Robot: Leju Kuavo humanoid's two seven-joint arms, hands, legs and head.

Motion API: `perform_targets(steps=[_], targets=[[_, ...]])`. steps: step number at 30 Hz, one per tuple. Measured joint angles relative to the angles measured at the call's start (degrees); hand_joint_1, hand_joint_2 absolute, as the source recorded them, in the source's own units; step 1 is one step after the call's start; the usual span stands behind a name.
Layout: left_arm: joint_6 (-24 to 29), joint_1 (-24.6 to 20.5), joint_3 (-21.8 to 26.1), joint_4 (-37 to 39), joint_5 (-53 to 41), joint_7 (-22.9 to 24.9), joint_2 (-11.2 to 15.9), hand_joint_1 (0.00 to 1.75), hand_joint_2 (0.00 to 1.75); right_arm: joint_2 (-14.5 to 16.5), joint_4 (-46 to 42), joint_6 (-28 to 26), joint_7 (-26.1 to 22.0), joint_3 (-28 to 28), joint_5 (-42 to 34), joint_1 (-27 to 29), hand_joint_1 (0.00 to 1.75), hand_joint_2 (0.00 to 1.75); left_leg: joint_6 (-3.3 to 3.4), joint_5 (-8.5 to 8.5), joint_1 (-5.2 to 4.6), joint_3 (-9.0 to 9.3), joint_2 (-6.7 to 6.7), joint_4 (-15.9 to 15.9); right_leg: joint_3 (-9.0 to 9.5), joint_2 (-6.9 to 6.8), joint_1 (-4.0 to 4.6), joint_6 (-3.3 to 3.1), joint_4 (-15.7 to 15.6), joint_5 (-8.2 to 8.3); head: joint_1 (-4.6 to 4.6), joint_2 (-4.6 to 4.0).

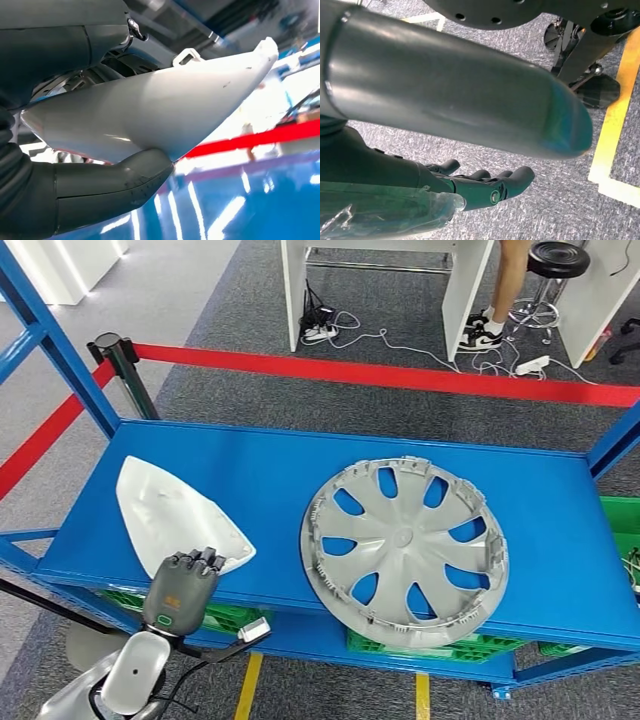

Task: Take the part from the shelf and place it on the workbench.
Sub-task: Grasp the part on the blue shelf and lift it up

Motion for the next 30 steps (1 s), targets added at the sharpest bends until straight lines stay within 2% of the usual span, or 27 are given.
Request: perform_targets(steps=[2,5,13,20,25,27,28,30], targets=[[0.11,-2.4,-4.21,-0.39,0.0,1.92,2.16,1.75,1.75,-0.01,0.0,0.0,-0.11,0.12,0.04,-0.01,0.0,0.0,-0.01,0.02,0.0,-0.01,0.0,0.0,0.0,0.01,0.0,0.0,0.0,0.01,0.01,0.0],[0.2,-4.45,-7.8,-1.01,0.0,2.87,3.81,1.75,1.75,-0.01,0.0,0.0,-0.21,0.26,0.05,0.0,0.0,0.0,-0.01,0.02,-0.02,-0.01,0.01,0.0,0.01,0.05,-0.01,0.0,-0.01,0.02,0.01,0.0],[1.36,-6.95,-11.46,-2.38,0.0,2.83,6.15,1.75,1.75,-0.01,0.0,0.02,-0.32,0.28,-0.03,0.03,0.0,0.0,-0.01,0.02,-0.02,-0.02,0.01,0.0,-0.01,0.02,-0.02,0.0,-0.03,0.02,0.01,0.0],[1.74,-15.4,-20.12,-4.98,0.0,11.82,9.96,1.75,1.75,-0.01,0.0,0.01,-0.57,0.31,-0.05,0.02,0.0,0.0,-0.03,0.08,-0.01,-0.02,0.01,0.0,0.01,0.02,-0.01,-0.01,-0.02,0.09,0.01,0.0],[1.62,-18.9,-22.73,-7.55,0.0,12.56,12.01,1.75,1.75,0.0,0.01,0.01,-0.67,0.32,-0.16,0.05,0.0,0.0,0.57,-0.07,-0.29,-0.16,0.02,0.34,0.07,0.07,-0.29,0.42,-0.38,0.38,-0.04,-0.01],[1.63,-19.38,-22.94,-8.49,0.0,12.62,12.57,1.75,1.75,0.0,0.02,-0.01,-0.69,0.31,-0.23,0.07,0.0,0.0,1.03,0.44,-0.11,0.03,0.16,-0.3,0.07,0.1,-0.24,0.79,-0.6,0.45,-0.03,0.0],[1.65,-19.54,-22.97,-8.87,0.0,12.63,12.72,1.75,1.75,-0.01,0.02,-0.02,-0.71,0.3,-0.25,0.08,0.0,0.0,1.29,0.82,0.09,0.17,0.29,-0.8,-0.15,0.04,-0.16,1.01,-0.19,-0.09,0.03,0.0],[1.66,-19.79,-23.03,-9.45,-0.01,12.66,12.92,1.75,1.75,-0.01,0.02,-0.05,-0.74,0.3,-0.29,0.08,0.0,0.0,1.61,1.34,0.53,0.32,0.54,-1.56,-1.91,-0.12,-0.13,1.39,3.98,-3.1,0.34,0.0]])
